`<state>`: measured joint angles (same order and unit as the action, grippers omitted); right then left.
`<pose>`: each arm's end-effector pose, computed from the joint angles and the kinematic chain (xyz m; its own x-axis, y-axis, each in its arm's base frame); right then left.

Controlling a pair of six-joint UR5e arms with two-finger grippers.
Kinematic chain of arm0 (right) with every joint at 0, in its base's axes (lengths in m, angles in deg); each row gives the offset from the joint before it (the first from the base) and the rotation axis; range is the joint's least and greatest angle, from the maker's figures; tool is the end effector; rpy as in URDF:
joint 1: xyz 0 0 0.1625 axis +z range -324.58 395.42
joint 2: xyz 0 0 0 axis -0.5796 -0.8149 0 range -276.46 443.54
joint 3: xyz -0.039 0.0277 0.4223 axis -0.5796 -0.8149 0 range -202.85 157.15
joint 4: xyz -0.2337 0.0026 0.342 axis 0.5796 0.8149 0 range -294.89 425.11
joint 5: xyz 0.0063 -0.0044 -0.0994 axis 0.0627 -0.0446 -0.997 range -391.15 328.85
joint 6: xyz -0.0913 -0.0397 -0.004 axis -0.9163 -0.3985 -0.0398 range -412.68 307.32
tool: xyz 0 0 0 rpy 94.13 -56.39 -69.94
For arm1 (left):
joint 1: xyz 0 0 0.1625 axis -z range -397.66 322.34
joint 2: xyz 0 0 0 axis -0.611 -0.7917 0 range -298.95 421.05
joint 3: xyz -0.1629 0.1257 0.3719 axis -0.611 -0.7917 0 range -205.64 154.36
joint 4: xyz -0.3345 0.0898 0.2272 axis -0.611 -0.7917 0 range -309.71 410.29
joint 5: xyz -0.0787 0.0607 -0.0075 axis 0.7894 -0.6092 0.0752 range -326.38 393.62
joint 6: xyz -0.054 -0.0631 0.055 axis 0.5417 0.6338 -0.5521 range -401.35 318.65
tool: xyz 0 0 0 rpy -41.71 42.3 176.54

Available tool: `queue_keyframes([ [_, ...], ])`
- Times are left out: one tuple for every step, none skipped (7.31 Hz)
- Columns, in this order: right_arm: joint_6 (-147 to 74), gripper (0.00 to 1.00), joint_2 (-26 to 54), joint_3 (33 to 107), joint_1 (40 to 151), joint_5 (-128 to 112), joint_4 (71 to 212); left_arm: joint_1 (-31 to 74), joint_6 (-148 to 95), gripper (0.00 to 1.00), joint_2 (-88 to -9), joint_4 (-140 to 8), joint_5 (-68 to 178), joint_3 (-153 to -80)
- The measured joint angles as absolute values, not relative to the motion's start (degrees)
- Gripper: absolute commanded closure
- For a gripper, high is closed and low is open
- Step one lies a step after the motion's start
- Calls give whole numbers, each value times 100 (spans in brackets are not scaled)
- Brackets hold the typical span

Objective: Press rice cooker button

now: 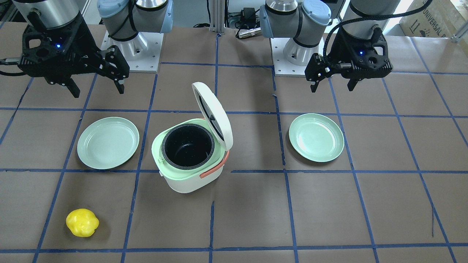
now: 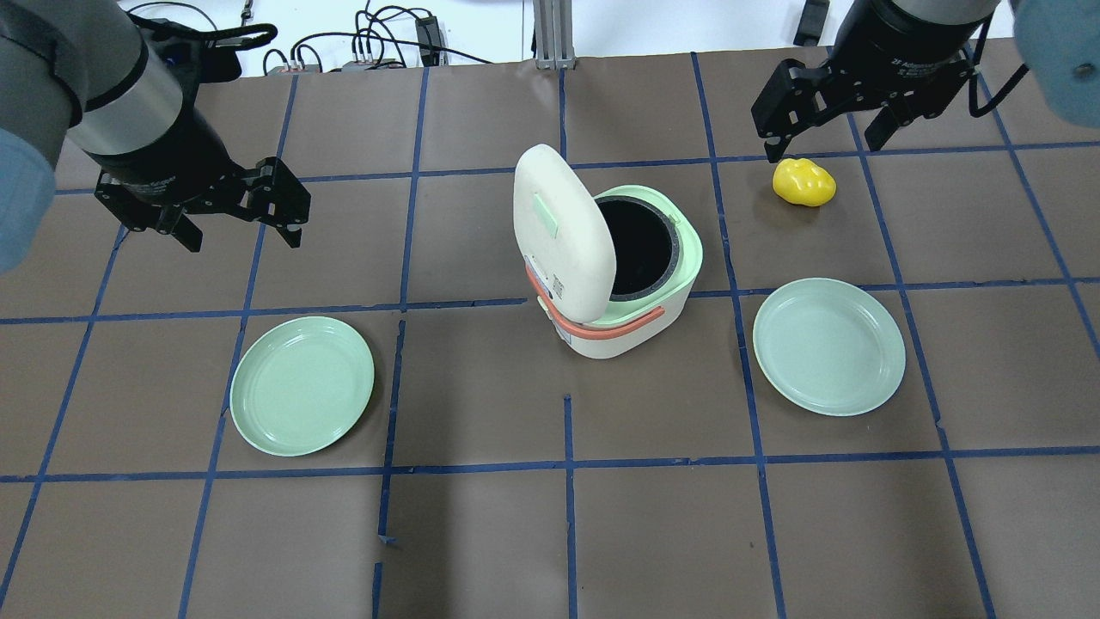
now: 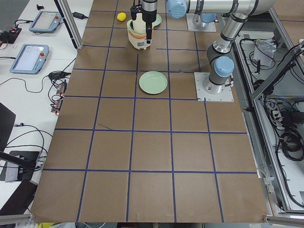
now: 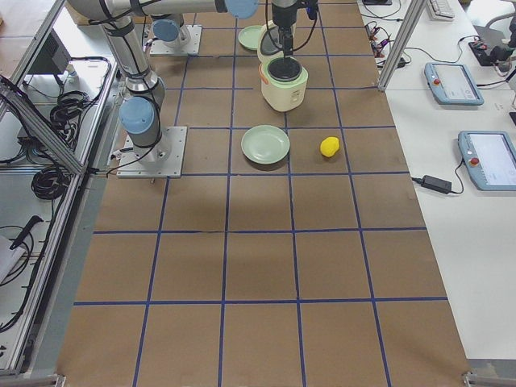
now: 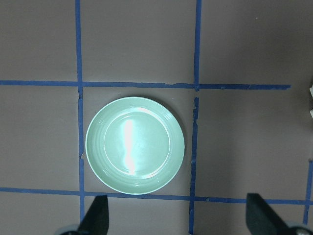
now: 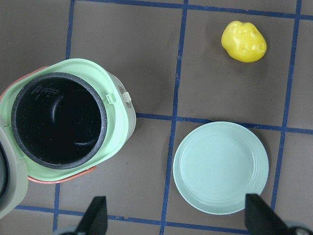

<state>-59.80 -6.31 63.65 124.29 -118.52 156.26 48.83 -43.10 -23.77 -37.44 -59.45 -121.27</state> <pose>0.1280 -0.5025 0.5191 -0.9936 -0.1075 -0.0357 -0.1043 0.9910 -0.0836 -0.0998 -0.4636 0.4865 -0.9980 -0.0323 -0.0545 -0.0307 0.9991 -0.0303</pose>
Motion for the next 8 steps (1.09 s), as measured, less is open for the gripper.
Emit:
queue_keyframes([
  [-5992,1,-619,6376,12425,-11855,15451,4882,-4311,0,-2377,-3743,-5945,-12127],
  [-6000,1,-612,6384,12422,-11854,15273,4883,-4310,0,-2377,-3743,-5945,-12127],
  [-6004,1,-606,6390,12415,-11852,15174,4883,-4311,0,-2377,-3743,-5945,-12127],
  [-6006,1,-604,6395,12407,-11854,15125,4883,-4310,0,-2377,-3743,-5946,-12127],
  [-6006,1,-600,6397,12405,-11858,15112,4883,-4310,0,-2375,-3743,-5945,-12127],
  [-6008,1,-582,6398,12397,-11859,15116,4883,-4310,0,-2374,-3743,-5945,-12127],
  [-6012,1,-541,6398,12390,-11858,15136,4883,-4311,0,-2375,-3743,-5945,-12127],
  [-6014,1,-494,6399,12387,-11855,15160,4883,-4311,0,-2375,-3745,-5945,-12127],
])
